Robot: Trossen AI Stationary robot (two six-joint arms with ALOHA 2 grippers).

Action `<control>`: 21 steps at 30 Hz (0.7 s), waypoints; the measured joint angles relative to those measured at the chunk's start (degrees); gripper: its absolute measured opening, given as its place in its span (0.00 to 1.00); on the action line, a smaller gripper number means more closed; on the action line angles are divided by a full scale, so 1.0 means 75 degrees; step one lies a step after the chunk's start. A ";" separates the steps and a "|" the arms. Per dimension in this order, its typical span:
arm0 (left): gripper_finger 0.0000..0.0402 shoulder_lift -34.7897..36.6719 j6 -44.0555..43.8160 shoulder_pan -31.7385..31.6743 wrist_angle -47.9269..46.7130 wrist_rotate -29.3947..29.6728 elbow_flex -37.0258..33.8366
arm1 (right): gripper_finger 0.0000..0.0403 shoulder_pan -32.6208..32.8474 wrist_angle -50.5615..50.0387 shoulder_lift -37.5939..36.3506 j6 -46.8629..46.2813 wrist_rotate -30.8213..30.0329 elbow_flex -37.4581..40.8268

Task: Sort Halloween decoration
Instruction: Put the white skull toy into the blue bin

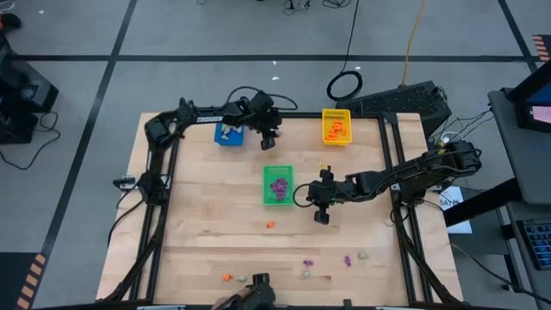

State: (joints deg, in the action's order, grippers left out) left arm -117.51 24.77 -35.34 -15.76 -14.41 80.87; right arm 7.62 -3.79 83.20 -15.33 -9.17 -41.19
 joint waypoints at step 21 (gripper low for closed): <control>0.46 -0.0679 0.0738 -0.0527 0.0232 -0.0756 0.0509 | 0.00 0.0000 0.0012 0.0000 0.0000 -0.0006 0.0000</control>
State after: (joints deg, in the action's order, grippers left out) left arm -122.60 30.31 -39.30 -14.02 -20.09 84.68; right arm 7.62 -3.70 83.20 -15.33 -9.21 -41.19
